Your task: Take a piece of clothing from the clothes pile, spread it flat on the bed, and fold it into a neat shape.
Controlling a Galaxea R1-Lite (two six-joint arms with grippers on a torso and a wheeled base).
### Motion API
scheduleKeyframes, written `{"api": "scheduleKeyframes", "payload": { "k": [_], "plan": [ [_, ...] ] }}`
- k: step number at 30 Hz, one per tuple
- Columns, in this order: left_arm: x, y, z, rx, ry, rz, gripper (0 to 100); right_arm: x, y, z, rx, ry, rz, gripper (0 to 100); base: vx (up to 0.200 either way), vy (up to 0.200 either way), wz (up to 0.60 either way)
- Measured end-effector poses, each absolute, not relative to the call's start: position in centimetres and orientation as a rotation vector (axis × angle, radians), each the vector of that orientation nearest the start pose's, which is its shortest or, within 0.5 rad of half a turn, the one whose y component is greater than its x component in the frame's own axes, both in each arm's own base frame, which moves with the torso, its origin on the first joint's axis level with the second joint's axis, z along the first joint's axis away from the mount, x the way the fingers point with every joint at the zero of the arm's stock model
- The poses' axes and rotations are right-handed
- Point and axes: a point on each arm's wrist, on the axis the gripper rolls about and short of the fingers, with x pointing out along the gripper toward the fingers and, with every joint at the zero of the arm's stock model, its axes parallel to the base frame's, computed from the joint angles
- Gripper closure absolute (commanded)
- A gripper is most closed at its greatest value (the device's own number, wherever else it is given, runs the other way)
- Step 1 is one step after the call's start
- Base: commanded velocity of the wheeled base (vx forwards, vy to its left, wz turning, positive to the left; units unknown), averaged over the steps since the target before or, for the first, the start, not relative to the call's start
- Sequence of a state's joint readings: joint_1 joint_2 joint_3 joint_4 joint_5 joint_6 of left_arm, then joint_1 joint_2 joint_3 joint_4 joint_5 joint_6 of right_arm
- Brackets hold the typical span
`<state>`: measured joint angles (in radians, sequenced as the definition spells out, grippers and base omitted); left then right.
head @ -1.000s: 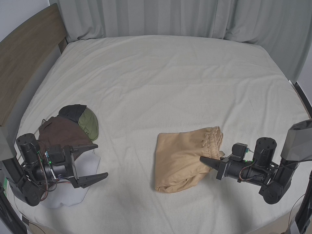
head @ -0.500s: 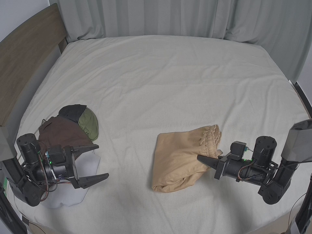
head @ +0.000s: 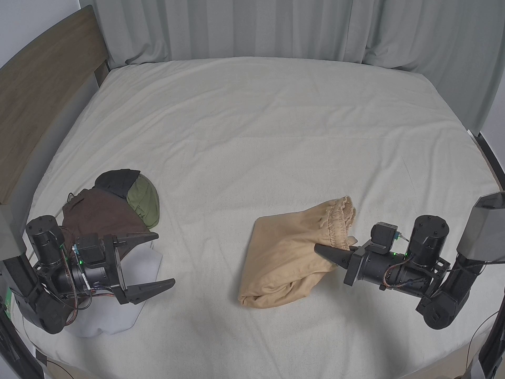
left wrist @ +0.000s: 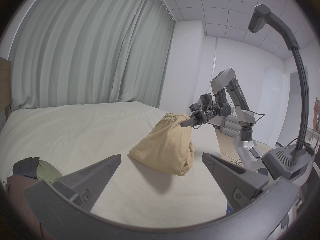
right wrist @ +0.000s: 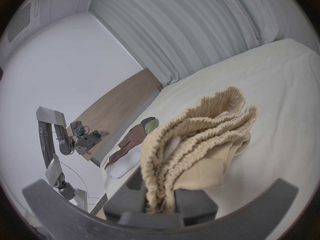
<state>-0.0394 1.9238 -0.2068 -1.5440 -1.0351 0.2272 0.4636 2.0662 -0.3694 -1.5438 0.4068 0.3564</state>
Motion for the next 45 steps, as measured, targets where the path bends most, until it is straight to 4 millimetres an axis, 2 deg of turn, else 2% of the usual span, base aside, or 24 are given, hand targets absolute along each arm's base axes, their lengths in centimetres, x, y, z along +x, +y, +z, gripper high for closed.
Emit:
{"api": "scheduleKeyframes", "payload": {
  "k": [24, 45],
  "plan": [
    [23.9, -3.0, 7.8, 0.108, 0.060, -1.084, 0, 30.2, 14.7, 10.3, 0.365, 0.106, 0.860, 100, 0.000, 0.000, 0.00],
    [23.9, -3.1, 7.7, 0.105, 0.065, -1.088, 0, 33.6, 14.7, 11.2, 0.386, 0.097, 0.880, 100, 0.000, 0.000, 0.00]
  ]
}}
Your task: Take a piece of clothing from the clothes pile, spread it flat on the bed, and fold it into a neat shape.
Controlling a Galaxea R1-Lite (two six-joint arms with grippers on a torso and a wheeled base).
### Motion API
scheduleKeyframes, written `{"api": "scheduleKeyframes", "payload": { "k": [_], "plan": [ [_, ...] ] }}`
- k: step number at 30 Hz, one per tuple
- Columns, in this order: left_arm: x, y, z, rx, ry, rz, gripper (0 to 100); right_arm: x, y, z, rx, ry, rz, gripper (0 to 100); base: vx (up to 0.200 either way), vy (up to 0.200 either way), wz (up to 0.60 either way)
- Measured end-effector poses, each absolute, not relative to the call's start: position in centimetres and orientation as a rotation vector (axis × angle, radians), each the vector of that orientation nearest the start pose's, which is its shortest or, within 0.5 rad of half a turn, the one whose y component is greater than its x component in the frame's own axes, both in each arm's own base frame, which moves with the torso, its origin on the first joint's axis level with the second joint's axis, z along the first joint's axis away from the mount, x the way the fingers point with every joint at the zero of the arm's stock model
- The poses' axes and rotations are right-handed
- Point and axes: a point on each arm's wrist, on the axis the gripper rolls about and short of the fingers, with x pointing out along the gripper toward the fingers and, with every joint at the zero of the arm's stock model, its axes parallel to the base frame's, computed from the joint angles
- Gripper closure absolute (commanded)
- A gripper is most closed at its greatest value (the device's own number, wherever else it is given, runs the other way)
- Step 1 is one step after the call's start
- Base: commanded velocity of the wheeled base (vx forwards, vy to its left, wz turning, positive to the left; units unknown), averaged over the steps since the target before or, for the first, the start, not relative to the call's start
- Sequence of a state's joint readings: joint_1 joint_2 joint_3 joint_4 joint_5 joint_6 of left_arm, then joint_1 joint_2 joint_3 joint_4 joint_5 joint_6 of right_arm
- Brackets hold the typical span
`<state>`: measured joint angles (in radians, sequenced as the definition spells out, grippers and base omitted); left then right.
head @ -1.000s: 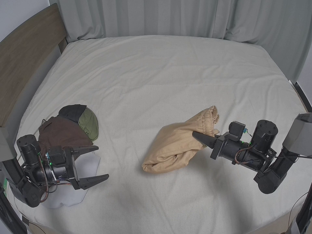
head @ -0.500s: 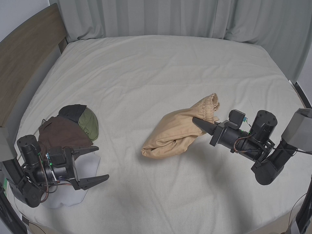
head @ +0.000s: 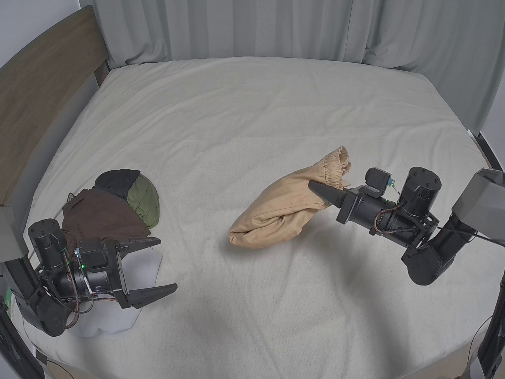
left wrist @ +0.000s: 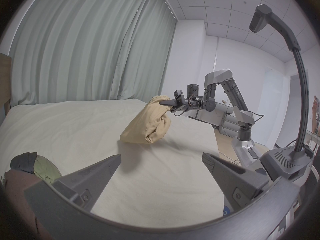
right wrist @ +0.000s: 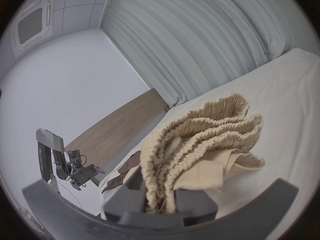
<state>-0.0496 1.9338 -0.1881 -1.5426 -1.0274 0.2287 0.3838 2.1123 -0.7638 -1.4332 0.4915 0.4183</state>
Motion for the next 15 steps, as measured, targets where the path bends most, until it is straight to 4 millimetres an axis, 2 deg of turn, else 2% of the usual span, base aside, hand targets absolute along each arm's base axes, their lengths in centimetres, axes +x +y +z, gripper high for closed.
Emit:
{"api": "scheduleKeyframes", "payload": {
  "k": [9, 15],
  "plan": [
    [23.9, -3.1, 7.7, 0.105, 0.066, -1.087, 0, 35.6, 15.0, 12.5, 0.390, 0.091, 0.871, 100, 0.000, 0.000, 0.00],
    [23.9, -3.1, 7.6, 0.104, 0.067, -1.088, 0, 37.7, 15.1, 13.2, 0.389, 0.084, 0.864, 100, 0.000, 0.000, 0.00]
  ]
}}
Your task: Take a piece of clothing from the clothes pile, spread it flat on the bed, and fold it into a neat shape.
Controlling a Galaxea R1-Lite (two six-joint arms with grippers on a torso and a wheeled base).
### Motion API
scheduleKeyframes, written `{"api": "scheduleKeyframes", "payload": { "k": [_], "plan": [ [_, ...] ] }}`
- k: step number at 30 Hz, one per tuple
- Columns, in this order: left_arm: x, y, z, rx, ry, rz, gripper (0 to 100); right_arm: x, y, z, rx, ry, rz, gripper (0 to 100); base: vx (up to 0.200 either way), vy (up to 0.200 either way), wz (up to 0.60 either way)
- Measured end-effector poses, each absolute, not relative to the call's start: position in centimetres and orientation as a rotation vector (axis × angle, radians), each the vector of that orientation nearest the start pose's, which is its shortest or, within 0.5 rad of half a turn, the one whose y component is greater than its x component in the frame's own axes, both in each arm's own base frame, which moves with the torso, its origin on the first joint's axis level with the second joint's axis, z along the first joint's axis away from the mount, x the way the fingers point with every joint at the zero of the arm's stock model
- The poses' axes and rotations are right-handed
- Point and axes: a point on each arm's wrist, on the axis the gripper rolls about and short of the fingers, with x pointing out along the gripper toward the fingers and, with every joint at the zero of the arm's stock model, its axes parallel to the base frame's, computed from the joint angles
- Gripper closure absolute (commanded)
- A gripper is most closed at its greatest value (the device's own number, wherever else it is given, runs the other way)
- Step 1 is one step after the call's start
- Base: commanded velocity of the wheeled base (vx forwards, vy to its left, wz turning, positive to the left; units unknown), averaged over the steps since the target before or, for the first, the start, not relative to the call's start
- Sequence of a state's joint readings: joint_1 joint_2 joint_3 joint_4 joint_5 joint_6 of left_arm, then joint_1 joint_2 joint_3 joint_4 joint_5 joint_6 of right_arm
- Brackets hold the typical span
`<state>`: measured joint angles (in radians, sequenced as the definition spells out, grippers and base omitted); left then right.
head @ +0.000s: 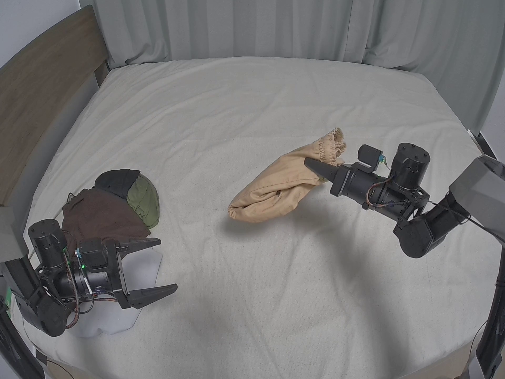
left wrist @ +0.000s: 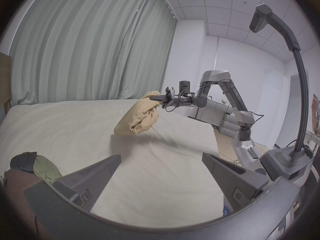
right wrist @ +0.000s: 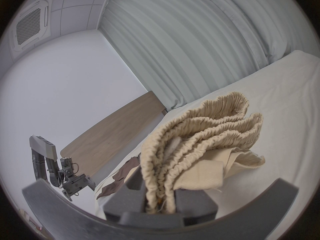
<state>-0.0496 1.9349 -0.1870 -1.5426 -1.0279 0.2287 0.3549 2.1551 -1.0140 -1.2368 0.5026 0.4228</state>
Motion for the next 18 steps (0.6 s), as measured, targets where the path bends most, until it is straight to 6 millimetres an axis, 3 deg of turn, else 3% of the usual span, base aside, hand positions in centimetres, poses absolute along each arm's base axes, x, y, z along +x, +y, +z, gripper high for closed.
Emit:
{"api": "scheduleKeyframes", "payload": {
  "k": [18],
  "plan": [
    [23.7, -3.4, 7.1, 0.092, 0.090, -1.103, 0, 43.7, 16.0, 14.1, 0.393, 0.117, 0.836, 100, 0.000, 0.000, 0.00]
  ]
}}
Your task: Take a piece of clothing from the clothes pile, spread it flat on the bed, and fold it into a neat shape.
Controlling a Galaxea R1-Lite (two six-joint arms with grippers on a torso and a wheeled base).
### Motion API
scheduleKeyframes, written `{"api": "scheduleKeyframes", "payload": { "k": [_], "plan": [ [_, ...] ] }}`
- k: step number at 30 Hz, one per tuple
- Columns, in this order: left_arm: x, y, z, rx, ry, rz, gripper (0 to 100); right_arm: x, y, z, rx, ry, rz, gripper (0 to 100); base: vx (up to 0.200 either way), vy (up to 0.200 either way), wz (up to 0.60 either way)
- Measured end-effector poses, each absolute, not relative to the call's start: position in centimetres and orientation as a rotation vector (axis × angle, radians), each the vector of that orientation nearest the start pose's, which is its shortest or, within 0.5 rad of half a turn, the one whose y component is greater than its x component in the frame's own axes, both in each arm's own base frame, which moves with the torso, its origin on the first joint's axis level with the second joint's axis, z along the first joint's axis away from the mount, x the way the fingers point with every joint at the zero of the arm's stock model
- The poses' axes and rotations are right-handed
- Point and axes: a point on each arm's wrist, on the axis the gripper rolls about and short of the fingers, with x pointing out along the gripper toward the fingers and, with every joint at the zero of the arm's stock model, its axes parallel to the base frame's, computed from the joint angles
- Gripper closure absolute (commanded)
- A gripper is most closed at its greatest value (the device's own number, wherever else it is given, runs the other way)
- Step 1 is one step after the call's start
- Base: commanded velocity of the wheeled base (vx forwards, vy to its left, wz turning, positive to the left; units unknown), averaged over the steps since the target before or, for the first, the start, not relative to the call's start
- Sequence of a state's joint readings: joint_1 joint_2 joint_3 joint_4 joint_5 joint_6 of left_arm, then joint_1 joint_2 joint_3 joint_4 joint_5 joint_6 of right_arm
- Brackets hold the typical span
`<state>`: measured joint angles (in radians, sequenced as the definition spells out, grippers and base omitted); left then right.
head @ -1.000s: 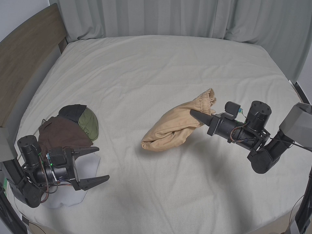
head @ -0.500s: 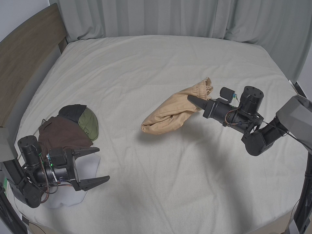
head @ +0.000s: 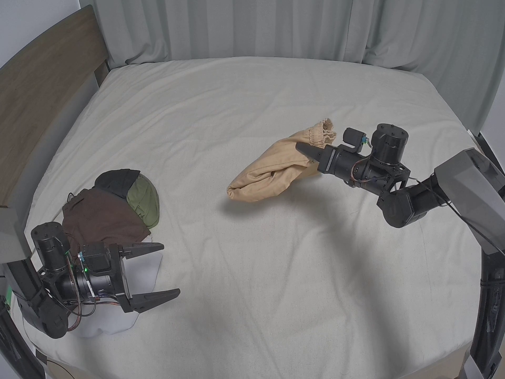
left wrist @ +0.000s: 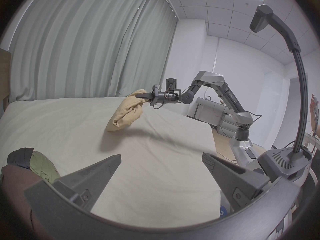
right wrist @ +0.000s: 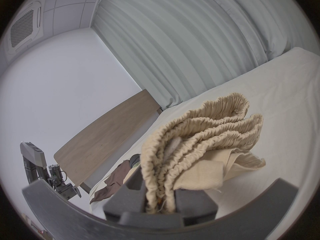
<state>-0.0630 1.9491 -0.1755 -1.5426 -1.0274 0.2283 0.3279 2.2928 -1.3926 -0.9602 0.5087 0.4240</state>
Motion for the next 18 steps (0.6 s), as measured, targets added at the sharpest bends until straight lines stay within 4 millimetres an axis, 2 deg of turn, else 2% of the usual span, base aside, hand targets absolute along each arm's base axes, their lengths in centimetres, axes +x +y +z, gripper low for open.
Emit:
{"api": "scheduleKeyframes", "payload": {
  "k": [10, 18],
  "plan": [
    [23.7, -3.5, 7.1, 0.090, 0.094, -1.104, 0, 46.9, 15.4, 15.3, 0.412, 0.096, 0.803, 100, 0.000, 0.000, 0.00],
    [23.6, -3.5, 6.8, 0.084, 0.105, -1.106, 0, 48.5, 15.1, 16.0, 0.442, 0.079, 0.793, 100, 0.000, 0.000, 0.00]
  ]
}}
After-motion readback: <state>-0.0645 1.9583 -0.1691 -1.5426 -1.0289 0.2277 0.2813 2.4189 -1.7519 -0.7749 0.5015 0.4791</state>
